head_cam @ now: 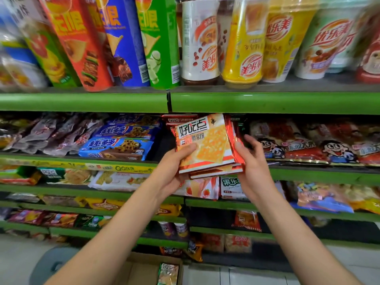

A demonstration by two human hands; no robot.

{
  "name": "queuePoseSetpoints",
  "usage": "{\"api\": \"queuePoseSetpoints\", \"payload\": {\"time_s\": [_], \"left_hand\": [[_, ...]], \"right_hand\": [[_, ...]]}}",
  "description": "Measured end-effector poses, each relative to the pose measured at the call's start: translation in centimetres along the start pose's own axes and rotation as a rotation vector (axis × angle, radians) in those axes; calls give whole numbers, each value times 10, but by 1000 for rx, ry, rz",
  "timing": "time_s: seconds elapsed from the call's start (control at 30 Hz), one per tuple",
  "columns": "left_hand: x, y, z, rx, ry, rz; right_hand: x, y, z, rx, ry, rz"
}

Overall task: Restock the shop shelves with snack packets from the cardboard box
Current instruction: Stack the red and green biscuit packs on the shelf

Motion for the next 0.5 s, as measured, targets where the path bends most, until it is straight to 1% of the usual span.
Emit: {"api": "queuePoseSetpoints", "payload": {"time_s": [0.07, 0.1, 0.17, 0.23, 0.3, 0.4, 0.5], "left_hand": [[5, -4, -4, -38, -41, -13], [6, -6, -7, -52, -53, -21], [7, -10, -13, -66, -50, -22], [8, -15, -21, -65, -36, -6], [10, -20, -29, -37, -43, 9], [10, -25, -44, -14, -33, 53], [8, -30, -64, -36, -16, 93]], "right_hand": [[-11, -2, 0, 8, -11, 96], [-15, -4, 1, 53, -56, 156], [-21, -11, 2, 192, -185, 291], [-24, -16, 0, 271, -256, 358], [-24, -16, -5, 259, -312, 287], [-18, -16, -14, 169, -408, 124], [-12, -18, -24, 120, -392, 85]]}}
Point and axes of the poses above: each hand's wrist, its own y-axis towards the middle knuckle, its own z-axis out of the palm, x = y × z, the point moved 6 cm from there along y, towards the middle knuckle, and after that the axes turned 5 degrees about -x, right-handed, at the moved point
